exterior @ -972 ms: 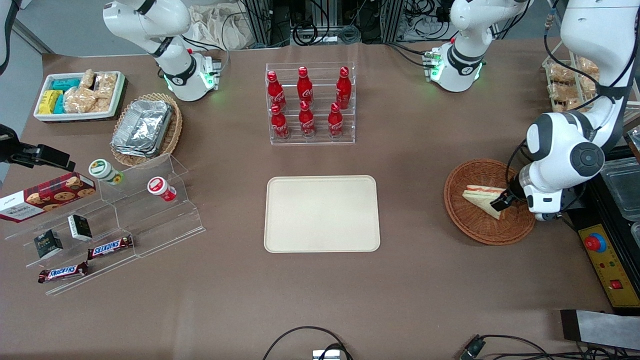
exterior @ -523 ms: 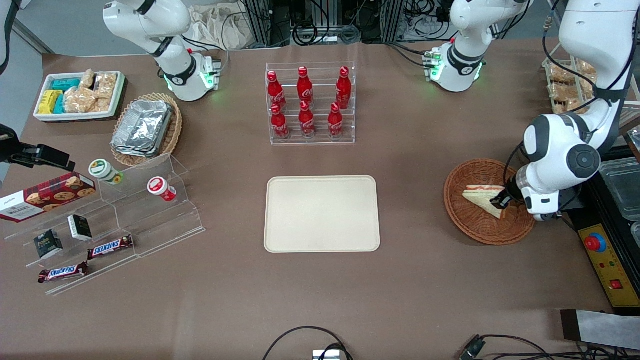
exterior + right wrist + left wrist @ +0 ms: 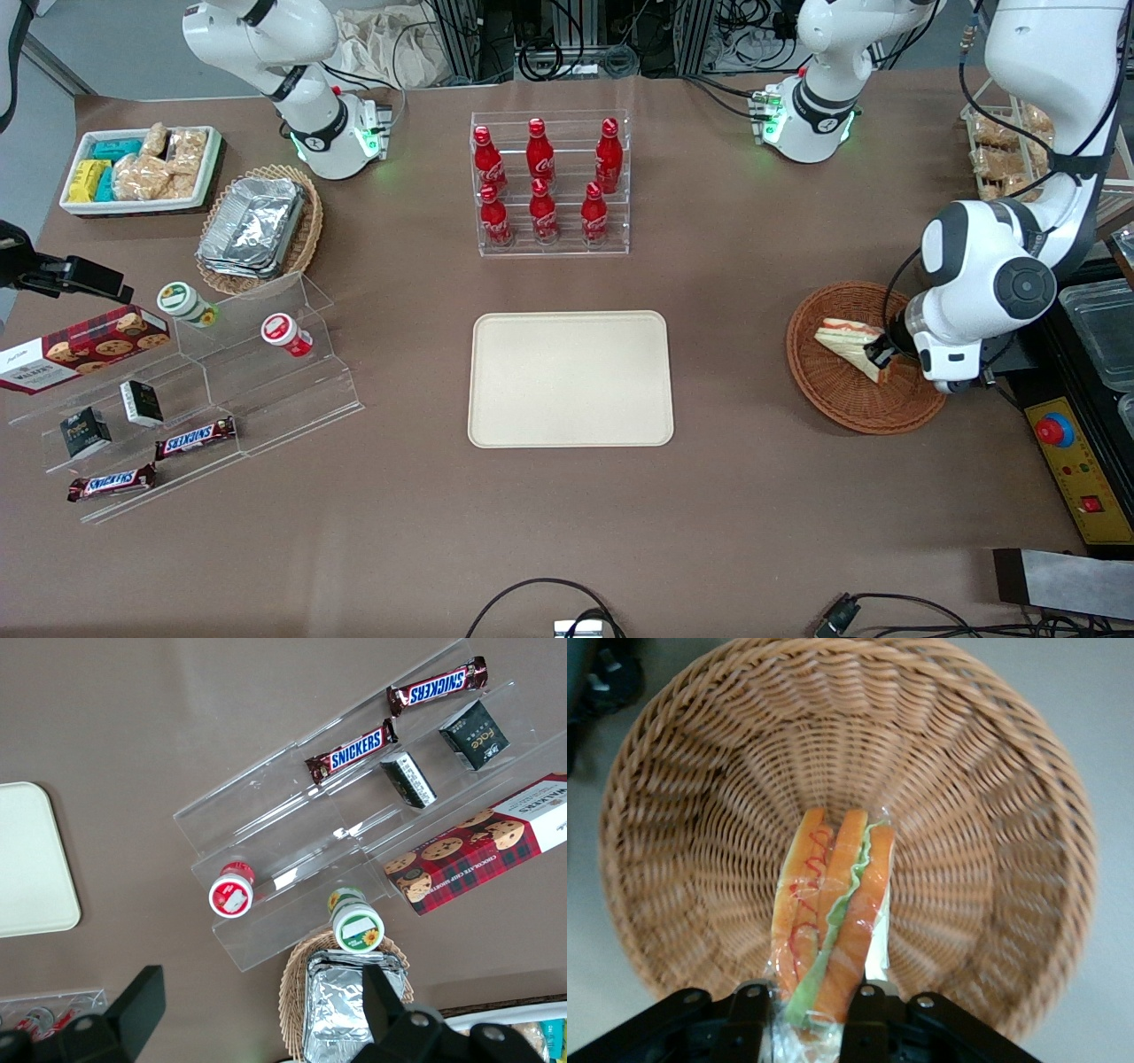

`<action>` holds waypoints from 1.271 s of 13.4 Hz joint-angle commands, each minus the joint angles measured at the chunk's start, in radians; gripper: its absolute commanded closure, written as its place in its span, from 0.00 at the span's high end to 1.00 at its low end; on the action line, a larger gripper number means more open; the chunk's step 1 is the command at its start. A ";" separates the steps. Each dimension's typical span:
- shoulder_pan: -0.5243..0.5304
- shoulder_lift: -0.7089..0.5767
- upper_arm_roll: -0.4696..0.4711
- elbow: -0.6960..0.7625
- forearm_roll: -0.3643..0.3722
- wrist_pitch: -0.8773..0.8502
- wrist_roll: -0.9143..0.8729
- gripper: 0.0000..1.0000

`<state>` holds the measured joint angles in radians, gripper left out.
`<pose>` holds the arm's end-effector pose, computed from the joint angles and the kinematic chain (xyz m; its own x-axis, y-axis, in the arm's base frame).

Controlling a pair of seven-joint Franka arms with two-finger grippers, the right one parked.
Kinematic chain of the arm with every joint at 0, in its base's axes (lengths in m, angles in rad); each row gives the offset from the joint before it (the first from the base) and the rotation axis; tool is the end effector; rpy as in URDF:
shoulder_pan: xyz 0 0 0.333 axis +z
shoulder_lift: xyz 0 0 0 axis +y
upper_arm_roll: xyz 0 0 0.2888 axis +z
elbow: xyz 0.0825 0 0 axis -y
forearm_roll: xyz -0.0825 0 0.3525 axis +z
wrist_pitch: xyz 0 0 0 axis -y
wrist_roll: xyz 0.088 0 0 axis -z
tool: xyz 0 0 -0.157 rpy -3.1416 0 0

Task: Place sandwich from basket to tray
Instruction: 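Lower the left gripper and close it on the wrapped sandwich, then lift the sandwich and carry it with the left gripper over the tray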

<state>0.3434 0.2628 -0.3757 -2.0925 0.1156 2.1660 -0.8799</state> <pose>0.5214 -0.0104 0.2381 0.7024 0.7023 -0.1154 0.6919 -0.7119 -0.1207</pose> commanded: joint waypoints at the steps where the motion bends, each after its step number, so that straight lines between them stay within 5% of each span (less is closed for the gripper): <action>1: -0.008 -0.016 -0.073 0.183 0.001 -0.225 -0.005 0.00; 6: -0.075 0.053 -0.184 0.463 0.007 -0.371 -0.002 0.00; 12: -0.383 0.318 -0.180 0.771 0.018 -0.354 -0.007 0.00; 17: -0.491 0.481 -0.180 0.799 0.091 -0.269 -0.005 0.00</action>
<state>-0.1114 0.6689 -0.5583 -1.3450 0.1644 1.8738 -0.8838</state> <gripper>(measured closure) 0.833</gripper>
